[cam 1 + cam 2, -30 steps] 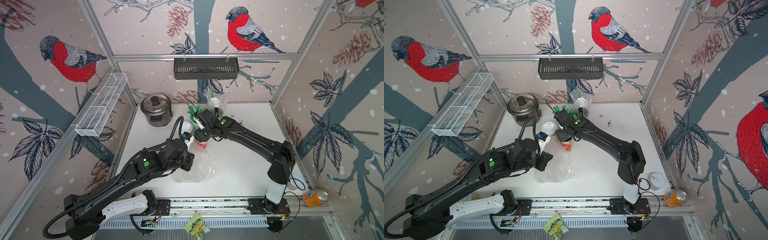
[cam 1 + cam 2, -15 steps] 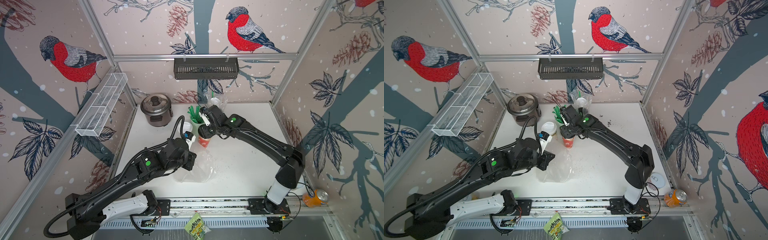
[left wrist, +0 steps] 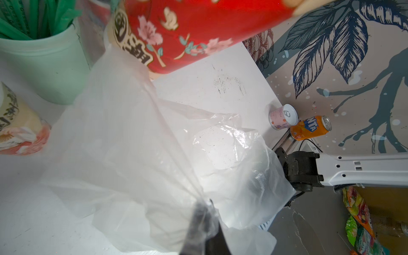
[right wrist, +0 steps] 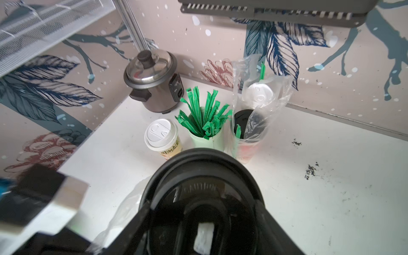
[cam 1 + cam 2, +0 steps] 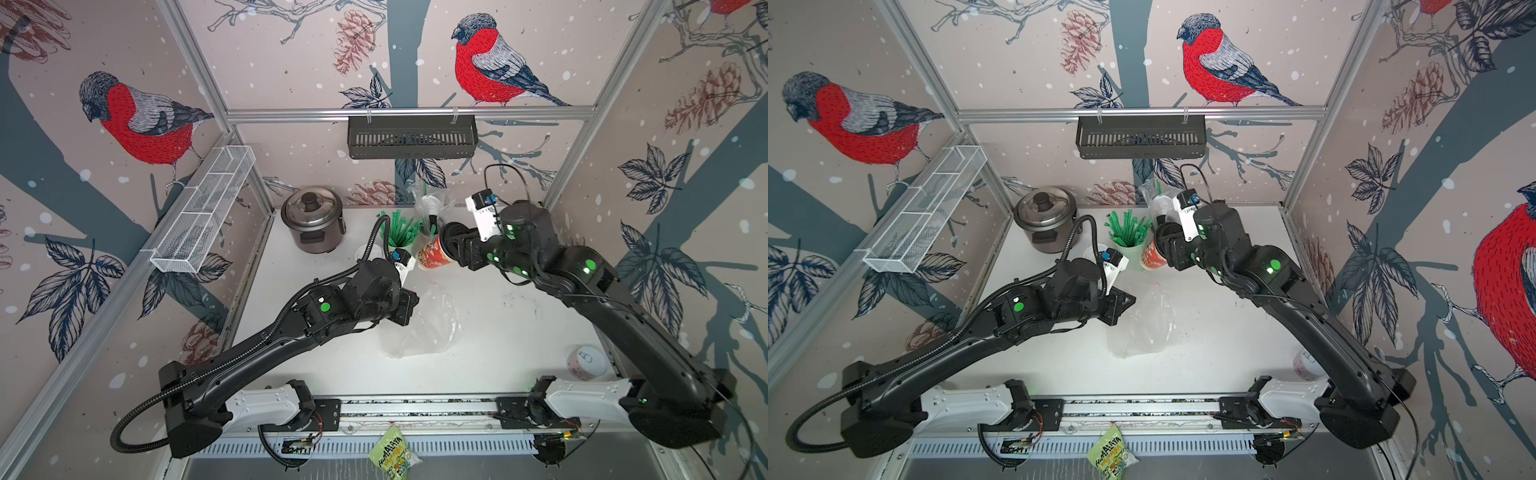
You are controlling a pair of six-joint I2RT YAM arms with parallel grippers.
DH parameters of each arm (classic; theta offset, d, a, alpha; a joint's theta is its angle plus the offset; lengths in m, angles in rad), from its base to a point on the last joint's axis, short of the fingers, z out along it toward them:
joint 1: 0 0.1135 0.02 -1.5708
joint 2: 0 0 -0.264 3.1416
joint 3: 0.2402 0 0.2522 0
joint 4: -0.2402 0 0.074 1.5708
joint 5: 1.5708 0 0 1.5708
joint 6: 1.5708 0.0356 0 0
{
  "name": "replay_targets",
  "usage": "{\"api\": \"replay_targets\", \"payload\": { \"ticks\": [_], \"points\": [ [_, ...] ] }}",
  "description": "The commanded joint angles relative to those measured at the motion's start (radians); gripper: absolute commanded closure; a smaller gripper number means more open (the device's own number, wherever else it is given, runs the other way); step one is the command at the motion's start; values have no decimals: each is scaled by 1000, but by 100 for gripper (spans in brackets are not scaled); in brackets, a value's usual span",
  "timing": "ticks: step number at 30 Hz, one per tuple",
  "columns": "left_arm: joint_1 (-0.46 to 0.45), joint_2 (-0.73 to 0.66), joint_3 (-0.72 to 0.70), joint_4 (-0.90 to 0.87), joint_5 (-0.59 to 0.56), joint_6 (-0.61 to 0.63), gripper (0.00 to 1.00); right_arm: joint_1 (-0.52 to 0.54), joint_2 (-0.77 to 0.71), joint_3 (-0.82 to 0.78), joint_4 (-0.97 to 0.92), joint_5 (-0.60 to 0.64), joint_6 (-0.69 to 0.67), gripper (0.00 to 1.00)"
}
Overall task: Pack milk tea into plastic carrier bags
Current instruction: Pick up the milk tea cup at the center of the board, then place the milk tea cup in the plastic carrier bag.
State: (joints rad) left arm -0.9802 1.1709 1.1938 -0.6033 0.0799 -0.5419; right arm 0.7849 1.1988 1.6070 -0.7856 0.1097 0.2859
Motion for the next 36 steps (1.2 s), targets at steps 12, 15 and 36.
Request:
{"api": "replay_targets", "payload": {
  "ticks": [12, 15, 36],
  "points": [
    [99, 105, 27, 105, 134, 39, 100, 56, -159, -5, -41, -37, 76, 39],
    [120, 108, 26, 118, 147, 35, 100, 83, -172, -28, -39, -38, 90, 39],
    [152, 110, 23, 112, 148, 48, 100, 130, -235, -139, -116, 30, 177, 41]
  ]
}}
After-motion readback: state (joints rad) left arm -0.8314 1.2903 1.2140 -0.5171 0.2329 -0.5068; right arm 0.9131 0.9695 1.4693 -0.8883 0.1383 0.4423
